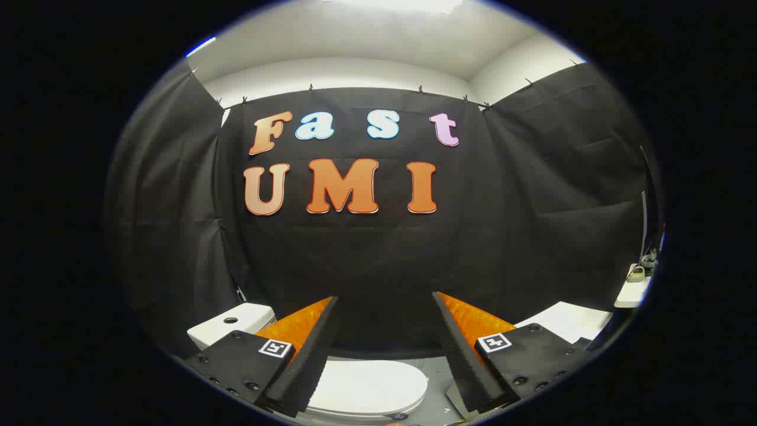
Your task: Open the toilet lid.
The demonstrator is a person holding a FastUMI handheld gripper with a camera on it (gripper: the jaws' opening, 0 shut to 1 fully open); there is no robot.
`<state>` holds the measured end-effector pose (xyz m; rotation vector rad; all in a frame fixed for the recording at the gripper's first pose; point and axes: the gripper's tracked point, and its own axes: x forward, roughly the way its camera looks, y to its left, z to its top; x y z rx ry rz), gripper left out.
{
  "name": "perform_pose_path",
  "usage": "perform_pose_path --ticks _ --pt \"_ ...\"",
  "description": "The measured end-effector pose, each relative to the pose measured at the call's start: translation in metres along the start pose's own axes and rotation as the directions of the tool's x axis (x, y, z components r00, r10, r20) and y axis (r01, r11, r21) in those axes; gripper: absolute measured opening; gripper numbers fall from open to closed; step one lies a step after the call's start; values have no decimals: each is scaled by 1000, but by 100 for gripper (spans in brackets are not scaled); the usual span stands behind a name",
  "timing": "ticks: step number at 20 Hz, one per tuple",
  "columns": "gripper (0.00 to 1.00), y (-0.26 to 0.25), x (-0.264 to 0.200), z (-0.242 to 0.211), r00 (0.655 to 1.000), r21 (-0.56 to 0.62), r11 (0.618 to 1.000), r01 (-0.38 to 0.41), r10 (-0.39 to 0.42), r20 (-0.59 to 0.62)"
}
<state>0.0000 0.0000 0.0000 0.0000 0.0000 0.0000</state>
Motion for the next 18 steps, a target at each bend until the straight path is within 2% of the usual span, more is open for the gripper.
perform_pose_path --ticks 18 --pt "98 -4 2 -9 1000 14 1000 7 -7 -21"
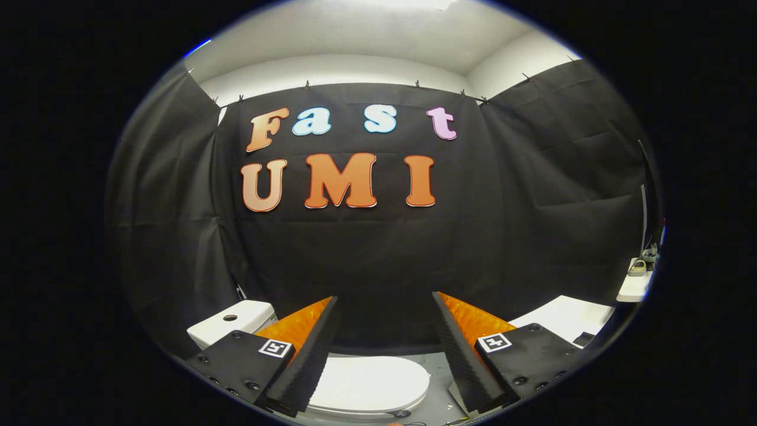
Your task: Open the toilet lid.
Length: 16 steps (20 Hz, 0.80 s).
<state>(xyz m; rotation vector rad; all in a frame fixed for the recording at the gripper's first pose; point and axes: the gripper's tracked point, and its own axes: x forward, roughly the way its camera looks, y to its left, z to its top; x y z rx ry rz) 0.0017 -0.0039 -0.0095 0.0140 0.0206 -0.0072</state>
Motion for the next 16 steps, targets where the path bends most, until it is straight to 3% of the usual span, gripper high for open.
perform_pose_path --ticks 8,16 --pt "98 0 1 -9 1000 3 1000 -2 2 -7" --pt "98 -7 5 -50 997 10 1000 0 0 -72"
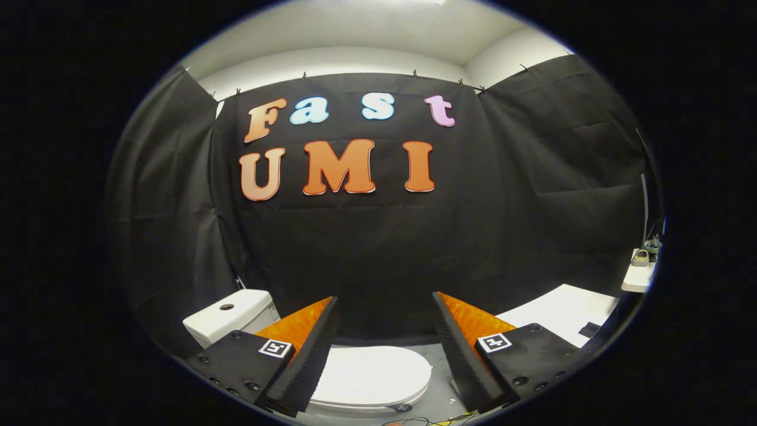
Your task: Open the toilet lid.
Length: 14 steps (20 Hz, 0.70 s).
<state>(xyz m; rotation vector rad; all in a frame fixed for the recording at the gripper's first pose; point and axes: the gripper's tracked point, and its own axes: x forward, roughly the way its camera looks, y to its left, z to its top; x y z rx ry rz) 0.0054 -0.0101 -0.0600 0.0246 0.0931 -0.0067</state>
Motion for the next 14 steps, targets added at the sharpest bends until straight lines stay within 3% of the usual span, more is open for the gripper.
perform_pose_path --ticks 7,14 --pt "99 -21 22 -102 985 20 999 42 -38 -169" --pt "99 -50 34 -206 936 78 993 90 -58 -348"
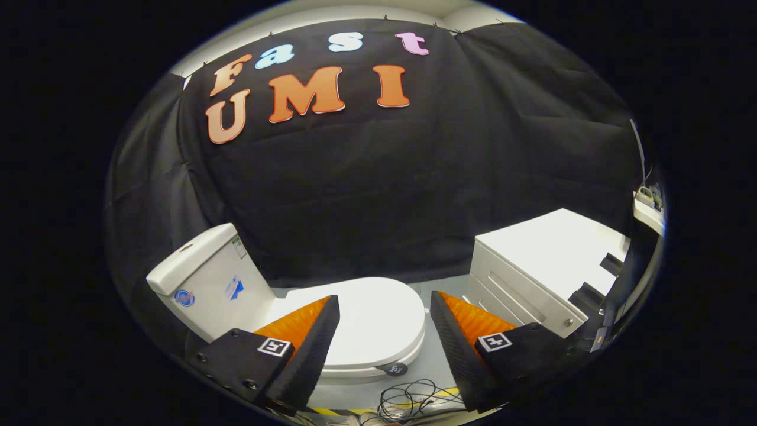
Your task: Open the toilet lid.
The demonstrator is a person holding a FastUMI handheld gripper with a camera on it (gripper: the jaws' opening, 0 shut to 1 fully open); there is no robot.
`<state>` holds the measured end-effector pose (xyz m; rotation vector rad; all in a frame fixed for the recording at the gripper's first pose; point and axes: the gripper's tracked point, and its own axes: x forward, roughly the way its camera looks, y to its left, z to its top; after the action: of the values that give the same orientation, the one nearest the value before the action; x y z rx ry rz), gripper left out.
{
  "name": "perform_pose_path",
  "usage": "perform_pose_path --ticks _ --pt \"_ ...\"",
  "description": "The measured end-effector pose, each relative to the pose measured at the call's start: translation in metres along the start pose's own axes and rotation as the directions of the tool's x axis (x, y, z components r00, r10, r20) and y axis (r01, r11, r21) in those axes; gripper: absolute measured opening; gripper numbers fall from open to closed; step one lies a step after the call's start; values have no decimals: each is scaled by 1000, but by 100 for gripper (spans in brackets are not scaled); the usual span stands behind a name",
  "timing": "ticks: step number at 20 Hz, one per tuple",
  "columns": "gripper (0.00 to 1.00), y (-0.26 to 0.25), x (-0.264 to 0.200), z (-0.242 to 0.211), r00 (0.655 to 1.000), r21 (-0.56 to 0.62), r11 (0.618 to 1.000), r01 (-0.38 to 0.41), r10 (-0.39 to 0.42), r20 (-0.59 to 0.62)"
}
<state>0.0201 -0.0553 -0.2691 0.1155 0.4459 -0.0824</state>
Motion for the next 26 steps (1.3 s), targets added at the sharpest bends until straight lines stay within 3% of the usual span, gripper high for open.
perform_pose_path --ticks 5,12,14,18,21,24,26 --pt "99 -9 17 -74 983 123 992 -43 63 -171" --pt "99 -26 50 -168 937 305 952 -8 114 -330" --pt "99 -29 69 -183 944 392 920 7 123 -307" --pt "99 -33 74 -224 907 594 802 60 204 -367" --pt "99 -44 84 -244 894 622 778 92 210 -396" --pt "97 -38 91 -251 885 688 720 97 254 -390" --pt "93 -35 98 -257 880 703 706 91 273 -388"
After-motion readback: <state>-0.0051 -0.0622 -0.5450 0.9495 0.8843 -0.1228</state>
